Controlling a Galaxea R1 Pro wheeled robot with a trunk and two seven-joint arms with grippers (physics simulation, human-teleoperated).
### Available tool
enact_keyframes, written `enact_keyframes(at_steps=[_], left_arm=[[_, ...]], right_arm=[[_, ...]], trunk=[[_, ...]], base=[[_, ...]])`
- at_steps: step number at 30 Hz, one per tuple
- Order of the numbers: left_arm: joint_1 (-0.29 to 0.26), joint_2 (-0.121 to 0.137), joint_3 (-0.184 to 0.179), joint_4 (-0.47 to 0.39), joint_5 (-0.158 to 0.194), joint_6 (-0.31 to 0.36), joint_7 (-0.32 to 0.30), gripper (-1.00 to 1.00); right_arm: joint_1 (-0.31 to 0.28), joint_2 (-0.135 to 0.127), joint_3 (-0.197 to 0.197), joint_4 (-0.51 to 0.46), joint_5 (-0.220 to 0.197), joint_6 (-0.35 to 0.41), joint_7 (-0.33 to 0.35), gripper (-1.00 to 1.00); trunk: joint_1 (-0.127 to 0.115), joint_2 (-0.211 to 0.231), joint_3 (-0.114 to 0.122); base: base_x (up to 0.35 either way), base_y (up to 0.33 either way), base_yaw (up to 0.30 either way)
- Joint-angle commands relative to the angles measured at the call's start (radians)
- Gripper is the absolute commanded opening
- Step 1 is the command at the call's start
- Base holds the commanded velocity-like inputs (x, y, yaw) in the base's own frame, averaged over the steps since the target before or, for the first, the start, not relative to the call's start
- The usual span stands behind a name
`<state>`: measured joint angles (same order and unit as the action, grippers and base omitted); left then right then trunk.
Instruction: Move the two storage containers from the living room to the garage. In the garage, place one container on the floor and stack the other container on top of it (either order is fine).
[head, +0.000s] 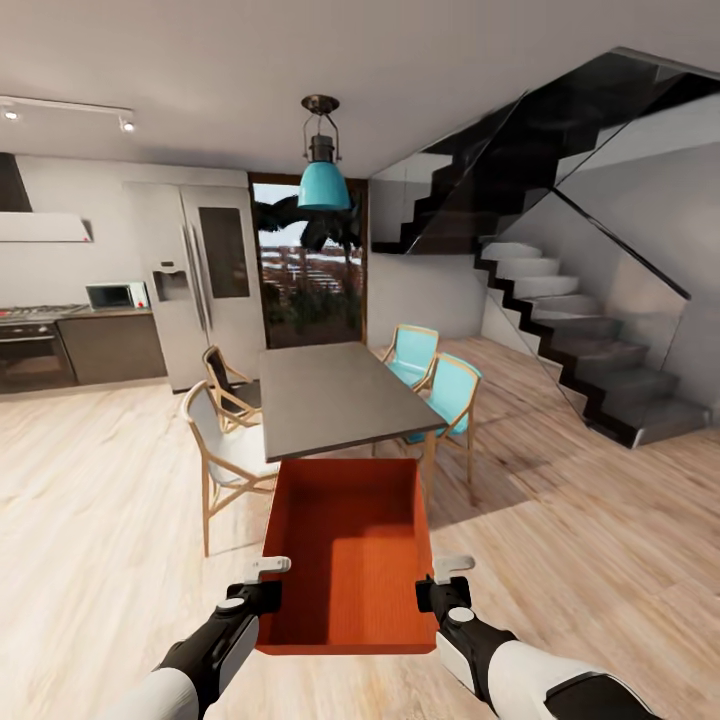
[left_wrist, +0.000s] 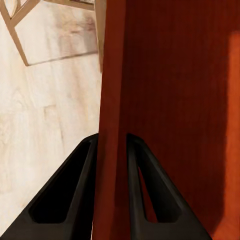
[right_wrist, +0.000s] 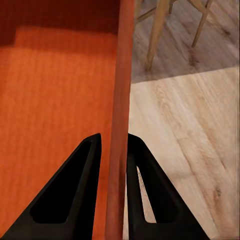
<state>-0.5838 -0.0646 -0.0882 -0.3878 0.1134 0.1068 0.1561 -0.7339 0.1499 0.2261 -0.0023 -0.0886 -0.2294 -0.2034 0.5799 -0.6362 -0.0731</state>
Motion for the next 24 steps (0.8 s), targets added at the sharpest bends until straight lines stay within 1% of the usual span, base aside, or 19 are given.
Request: enact_keyframes(at_steps=[1, 20, 24], left_arm=[[-0.001, 0.002, 0.007, -0.019, 0.006, -0.039, 0.013, -1.00], [-0.001, 0.002, 0.007, -0.019, 0.005, -0.039, 0.013, -1.00], [-0.001, 0.002, 0.007, -0.018, 0.005, -0.039, 0.013, -1.00]], right_arm=[[-0.001, -0.003, -0.088, 0.004, -0.030, -0.007, -0.004, -1.00], [-0.001, -0.004, -0.088, 0.004, -0.030, -0.007, -0.004, -1.00], [-0.001, -0.004, -0.088, 0.004, -0.030, -0.007, -0.004, -1.00]], trunk=[[0.000, -0.002, -0.002], [0.000, -0.002, -0.002], [0.000, -0.002, -0.002]], base=[[0.000, 0.000, -0.286], [0.000, 0.000, -0.286], [0.133, 0.000, -0.286]])
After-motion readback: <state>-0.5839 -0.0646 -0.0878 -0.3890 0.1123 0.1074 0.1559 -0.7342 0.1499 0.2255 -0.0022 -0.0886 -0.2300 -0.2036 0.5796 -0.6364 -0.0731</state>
